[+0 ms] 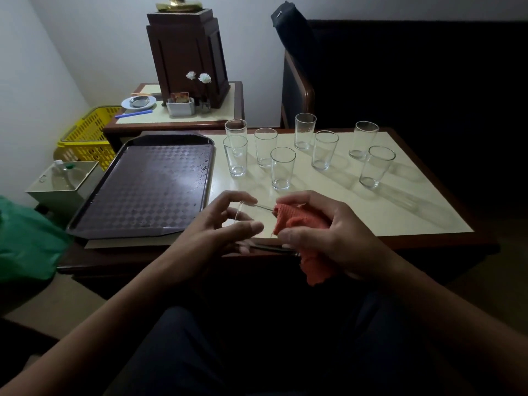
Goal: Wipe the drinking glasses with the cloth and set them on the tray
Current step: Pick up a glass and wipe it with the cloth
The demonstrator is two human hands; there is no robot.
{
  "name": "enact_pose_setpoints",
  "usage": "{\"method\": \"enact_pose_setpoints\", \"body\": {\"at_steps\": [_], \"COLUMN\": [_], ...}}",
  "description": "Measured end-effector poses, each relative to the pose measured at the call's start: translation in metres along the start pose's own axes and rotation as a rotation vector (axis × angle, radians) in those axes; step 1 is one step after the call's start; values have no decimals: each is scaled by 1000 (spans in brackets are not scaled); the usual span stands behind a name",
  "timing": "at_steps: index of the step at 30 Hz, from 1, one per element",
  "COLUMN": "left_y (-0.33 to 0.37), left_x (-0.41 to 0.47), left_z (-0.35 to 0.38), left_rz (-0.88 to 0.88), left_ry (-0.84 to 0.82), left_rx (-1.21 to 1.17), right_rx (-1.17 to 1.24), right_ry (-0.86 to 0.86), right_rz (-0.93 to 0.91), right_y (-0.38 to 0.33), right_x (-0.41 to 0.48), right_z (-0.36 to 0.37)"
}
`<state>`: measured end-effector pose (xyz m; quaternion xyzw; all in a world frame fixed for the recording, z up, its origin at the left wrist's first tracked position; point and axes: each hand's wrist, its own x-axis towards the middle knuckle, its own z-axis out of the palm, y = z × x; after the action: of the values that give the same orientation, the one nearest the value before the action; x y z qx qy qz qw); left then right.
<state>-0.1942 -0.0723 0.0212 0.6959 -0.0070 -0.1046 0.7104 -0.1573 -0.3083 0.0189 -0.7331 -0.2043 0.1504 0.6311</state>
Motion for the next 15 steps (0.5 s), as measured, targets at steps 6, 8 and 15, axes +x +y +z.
{"method": "enact_pose_setpoints", "body": {"at_steps": [6,8,15], "left_y": [-4,-2,-5], "left_x": [3,0,5], "left_z": [3,-2,-1], "left_rz": [-391,-196,-164], "left_ry": [-108,-138,1], "left_rx": [-274,-42,-249], "right_rx": [-632,-334,-496], "right_ry": [-22,18,24], "right_rz": [-583,-312,-407], "right_y": [9,9,6], "right_x": [0,1,1], "right_z": [0,-1,-1]}}
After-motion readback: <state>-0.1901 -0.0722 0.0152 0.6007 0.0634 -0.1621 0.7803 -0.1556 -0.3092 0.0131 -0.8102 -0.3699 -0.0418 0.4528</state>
